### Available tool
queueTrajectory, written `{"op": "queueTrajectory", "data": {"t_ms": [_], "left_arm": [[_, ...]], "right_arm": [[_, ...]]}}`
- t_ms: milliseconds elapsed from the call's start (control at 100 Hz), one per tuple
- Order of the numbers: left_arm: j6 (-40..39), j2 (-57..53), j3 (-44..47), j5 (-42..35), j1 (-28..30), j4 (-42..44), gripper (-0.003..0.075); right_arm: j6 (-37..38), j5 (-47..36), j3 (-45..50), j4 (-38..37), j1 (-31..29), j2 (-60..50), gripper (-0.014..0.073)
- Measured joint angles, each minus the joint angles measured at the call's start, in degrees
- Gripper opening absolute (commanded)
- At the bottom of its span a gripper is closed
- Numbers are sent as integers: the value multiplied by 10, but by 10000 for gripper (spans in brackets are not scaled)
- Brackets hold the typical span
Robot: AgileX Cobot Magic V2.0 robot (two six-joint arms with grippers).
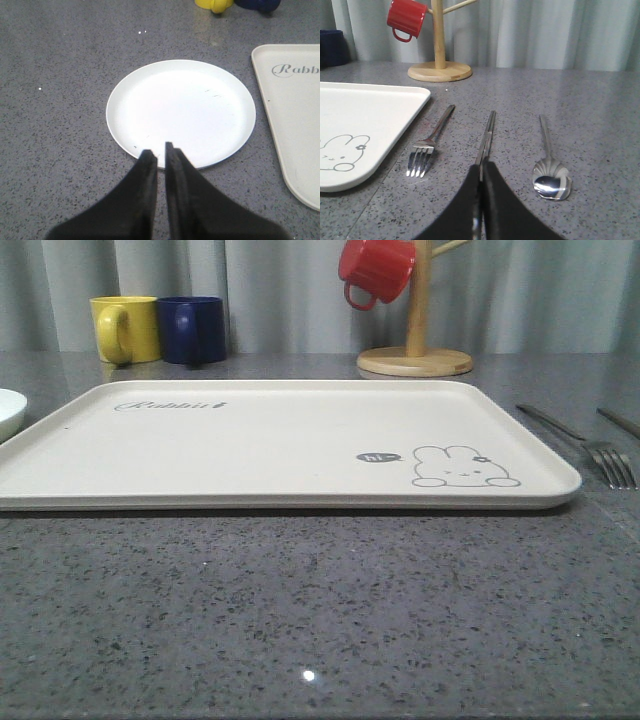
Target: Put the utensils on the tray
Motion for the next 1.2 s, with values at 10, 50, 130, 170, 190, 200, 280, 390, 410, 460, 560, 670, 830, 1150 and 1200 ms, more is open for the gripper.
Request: {"op": "queueTrajectory", "data": {"t_ms": [10, 50, 130, 170, 190, 200, 280, 390, 410, 460, 560, 670, 830, 1150, 1200], "left_arm": [[0, 5, -5, 0, 0, 0, 260], [0, 36, -22, 0, 0, 0, 327], [0, 90, -52, 0, 4, 0, 428], [-3, 118, -68, 0, 10, 0, 444], [-4, 132, -76, 1, 14, 0, 444], [-6, 132, -79, 2, 14, 0, 443], [-11, 193, -114, 19, 35, 0, 442], [-13, 266, -171, 57, 74, 0, 442], [-14, 281, -182, 69, 81, 0, 442], [-14, 314, -206, 89, 97, 0, 442], [-15, 384, -253, 143, 124, -8, 442], [-15, 448, -299, 198, 139, -26, 442], [-15, 530, -344, 240, 140, -36, 442], [-15, 611, -367, 241, 140, -44, 369], [-15, 615, -368, 240, 140, -44, 307]], "right_arm": [[0, 0, 0, 0, 0, 0, -61], [0, 0, 0, 0, 0, 0, -61], [0, 0, 0, 0, 0, 0, -61], [0, 0, 0, 0, 0, 0, -61], [0, 0, 0, 0, 0, 0, -61], [0, 0, 0, 0, 0, 0, -61], [0, 0, 0, 0, 0, 0, -61], [0, 0, 0, 0, 0, 0, -61], [0, 0, 0, 0, 0, 0, -61], [0, 0, 0, 0, 0, 0, -61], [0, 0, 0, 0, 0, 0, -61], [0, 0, 0, 0, 0, 0, -61], [0, 0, 0, 0, 0, 0, -61], [0, 0, 0, 0, 0, 0, -61], [0, 0, 0, 0, 0, 0, -61]]}}
